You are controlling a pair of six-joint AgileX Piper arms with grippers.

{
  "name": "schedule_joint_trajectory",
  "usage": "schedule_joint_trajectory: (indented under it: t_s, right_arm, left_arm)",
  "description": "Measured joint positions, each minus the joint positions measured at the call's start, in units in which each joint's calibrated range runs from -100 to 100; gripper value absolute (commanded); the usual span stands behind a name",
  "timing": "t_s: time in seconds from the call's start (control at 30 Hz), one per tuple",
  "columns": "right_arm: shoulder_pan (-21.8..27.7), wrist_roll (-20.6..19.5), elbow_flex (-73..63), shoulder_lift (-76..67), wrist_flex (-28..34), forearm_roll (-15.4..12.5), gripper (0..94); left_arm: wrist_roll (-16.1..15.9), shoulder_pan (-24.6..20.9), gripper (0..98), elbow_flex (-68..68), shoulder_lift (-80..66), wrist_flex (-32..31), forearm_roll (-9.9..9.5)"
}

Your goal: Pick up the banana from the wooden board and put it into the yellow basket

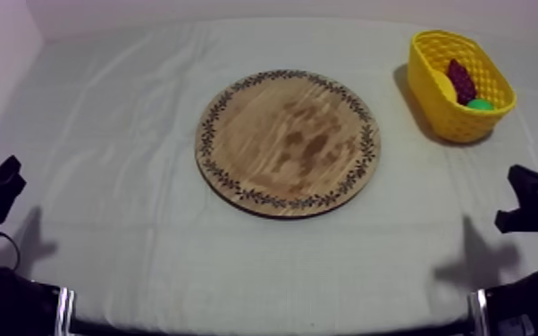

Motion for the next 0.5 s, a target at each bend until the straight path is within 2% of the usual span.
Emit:
schedule_joint_trajectory:
  t_s: [0.1, 0.5]
  right_arm:
    - [0.04, 2.04, 0.16, 0.00, -3.93, -0.96, 0.6]
    - [0.14, 3.09, 0.26, 0.00, -4.54, -1.16, 0.6]
  left_arm:
    - [0.00, 0.00, 0.1, 0.00, 0.00, 0.00, 0.00]
    - [0.00, 0.00, 0.1, 0.00, 0.00, 0.00, 0.00]
